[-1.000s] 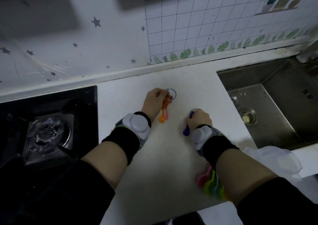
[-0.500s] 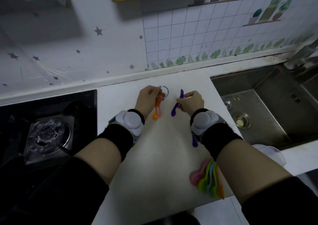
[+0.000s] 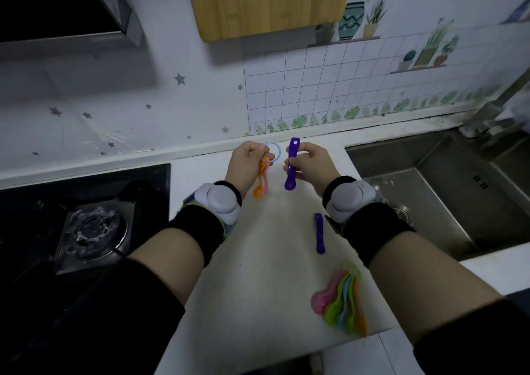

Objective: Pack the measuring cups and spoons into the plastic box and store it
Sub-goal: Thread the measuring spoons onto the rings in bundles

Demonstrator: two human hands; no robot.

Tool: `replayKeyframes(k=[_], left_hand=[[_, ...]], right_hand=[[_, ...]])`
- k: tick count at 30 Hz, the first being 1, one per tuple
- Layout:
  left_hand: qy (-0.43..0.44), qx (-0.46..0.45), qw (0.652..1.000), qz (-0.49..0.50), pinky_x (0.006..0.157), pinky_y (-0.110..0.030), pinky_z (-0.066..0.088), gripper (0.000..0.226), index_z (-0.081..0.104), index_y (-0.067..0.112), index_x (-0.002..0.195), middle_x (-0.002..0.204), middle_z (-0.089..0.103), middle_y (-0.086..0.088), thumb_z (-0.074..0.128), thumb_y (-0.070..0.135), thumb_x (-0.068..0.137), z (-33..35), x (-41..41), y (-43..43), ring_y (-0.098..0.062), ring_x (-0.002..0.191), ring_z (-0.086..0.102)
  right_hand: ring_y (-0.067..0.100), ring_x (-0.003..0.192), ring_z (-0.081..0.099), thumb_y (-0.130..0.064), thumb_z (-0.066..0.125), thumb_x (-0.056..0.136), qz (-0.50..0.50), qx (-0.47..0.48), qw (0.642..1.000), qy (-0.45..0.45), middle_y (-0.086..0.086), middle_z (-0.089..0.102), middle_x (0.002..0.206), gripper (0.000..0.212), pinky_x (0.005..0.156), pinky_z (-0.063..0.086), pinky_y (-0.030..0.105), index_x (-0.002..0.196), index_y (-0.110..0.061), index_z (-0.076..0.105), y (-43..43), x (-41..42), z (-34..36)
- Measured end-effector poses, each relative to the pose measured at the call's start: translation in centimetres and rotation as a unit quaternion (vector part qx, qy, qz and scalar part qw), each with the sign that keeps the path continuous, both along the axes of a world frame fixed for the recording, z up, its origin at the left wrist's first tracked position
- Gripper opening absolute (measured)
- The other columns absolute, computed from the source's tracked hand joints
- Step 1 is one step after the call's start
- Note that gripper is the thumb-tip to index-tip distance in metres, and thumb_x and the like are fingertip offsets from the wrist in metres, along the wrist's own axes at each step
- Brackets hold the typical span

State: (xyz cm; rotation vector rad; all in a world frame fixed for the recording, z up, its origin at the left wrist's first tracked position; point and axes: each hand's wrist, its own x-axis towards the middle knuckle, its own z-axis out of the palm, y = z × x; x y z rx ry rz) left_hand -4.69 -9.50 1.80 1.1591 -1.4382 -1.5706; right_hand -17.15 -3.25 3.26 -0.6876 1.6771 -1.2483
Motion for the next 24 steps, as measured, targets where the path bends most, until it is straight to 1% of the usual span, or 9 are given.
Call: replayKeyframes(k=[4, 8, 10, 13, 16, 17, 20, 22, 24], left_hand=[[-0.002, -0.006, 1.0, 0.001, 0.068, -0.022, 0.05, 0.023, 0.054, 0.009, 0.082, 0.078, 0.063, -0.006, 0.039, 0.008, 0.099, 0.5, 0.0, 0.2, -0.017, 0.069, 0.06], [0.005, -0.012, 1.0, -0.002, 0.068, -0.023, 0.05, 0.026, 0.054, 0.012, 0.078, 0.078, 0.062, -0.007, 0.04, 0.008, 0.099, 0.6, 0.1, 0.4, -0.018, 0.069, 0.059], [0.007, -0.018, 1.0, -0.004, 0.067, -0.02, 0.05, 0.024, 0.055, 0.01, 0.079, 0.078, 0.062, -0.007, 0.04, 0.007, 0.099, 0.7, 0.2, 0.5, -0.018, 0.069, 0.059], [0.004, -0.029, 1.0, -0.003, 0.061, -0.013, 0.051, 0.018, 0.055, 0.004, 0.09, 0.078, 0.062, -0.007, 0.041, 0.007, 0.099, 0.9, 0.3, 0.5, -0.016, 0.069, 0.059], [0.006, -0.04, 0.999, -0.001, 0.058, -0.009, 0.05, 0.016, 0.055, 0.002, 0.093, 0.076, 0.061, -0.008, 0.041, 0.005, 0.099, 1.1, 0.3, 0.5, -0.015, 0.068, 0.058], [0.005, -0.045, 0.999, -0.002, 0.058, -0.009, 0.05, 0.016, 0.054, 0.002, 0.091, 0.075, 0.061, -0.008, 0.041, 0.005, 0.098, 1.2, 0.3, 0.4, -0.015, 0.067, 0.058], [-0.006, -0.059, 0.998, -0.01, 0.065, -0.017, 0.051, 0.022, 0.054, 0.008, 0.078, 0.073, 0.061, -0.007, 0.043, 0.003, 0.097, 1.4, 0.4, 0.3, -0.015, 0.067, 0.058], [-0.029, -0.073, 0.997, -0.017, 0.075, -0.028, 0.052, 0.023, 0.055, 0.009, 0.076, 0.074, 0.061, -0.009, 0.045, 0.005, 0.096, 1.4, 0.5, 0.2, -0.019, 0.069, 0.058], [-0.068, -0.093, 0.993, -0.023, 0.08, -0.033, 0.051, 0.018, 0.057, 0.007, 0.08, 0.078, 0.063, -0.011, 0.047, 0.008, 0.095, 1.5, 0.8, 0.1, -0.022, 0.073, 0.059]], right_hand=[[0.019, 0.058, 0.039, 0.016, 0.032, 0.087, 0.022, -0.002, 0.999, 0.035, 0.01, 0.046, 0.07, 0.035, 0.061, 0.039, 0.025, 0.117, 0.019, 0.05, 0.3, 0.1, 0.5], [0.017, 0.057, 0.034, 0.008, 0.039, 0.091, 0.027, -0.011, 0.996, 0.078, 0.013, 0.039, 0.078, 0.029, 0.061, 0.035, 0.025, 0.111, 0.028, 0.045, 0.4, -0.1, 0.6], [0.015, 0.057, 0.039, -0.003, 0.046, 0.093, 0.045, -0.019, 0.991, 0.121, 0.012, 0.044, 0.08, 0.03, 0.061, 0.039, 0.021, 0.11, 0.02, 0.053, 0.6, -0.3, 0.6], [0.012, 0.061, 0.047, -0.013, 0.052, 0.092, 0.073, -0.028, 0.979, 0.187, 0.005, 0.056, 0.083, 0.024, 0.052, 0.04, 0.01, 0.11, -0.004, 0.065, 0.6, -0.5, 0.8], [0.012, 0.063, 0.049, -0.009, 0.054, 0.09, 0.078, -0.046, 0.977, 0.193, 0.006, 0.064, 0.083, 0.019, 0.075, 0.046, 0.03, 0.108, -0.012, 0.06, 0.4, -0.5, 1.2], [0.012, 0.062, 0.049, -0.009, 0.055, 0.089, 0.075, -0.051, 0.978, 0.186, 0.006, 0.065, 0.082, 0.016, 0.077, 0.046, 0.033, 0.104, -0.014, 0.057, 0.4, -0.5, 1.3], [0.014, 0.064, 0.05, -0.009, 0.058, 0.087, 0.088, -0.056, 0.972, 0.209, 0.005, 0.065, 0.08, 0.013, 0.075, 0.044, 0.032, 0.095, -0.017, 0.052, 0.2, -0.6, 1.8], [0.019, 0.074, 0.052, -0.009, 0.058, 0.087, 0.118, -0.045, 0.951, 0.282, 0.005, 0.064, 0.082, 0.011, 0.076, 0.042, 0.028, 0.095, -0.016, 0.059, 0.1, -0.8, 2.0], [0.024, 0.087, 0.054, -0.011, 0.057, 0.089, 0.149, -0.022, 0.909, 0.388, 0.007, 0.067, 0.091, 0.014, 0.083, 0.043, 0.031, 0.102, -0.013, 0.063, 0.0, -1.0, 2.2]])
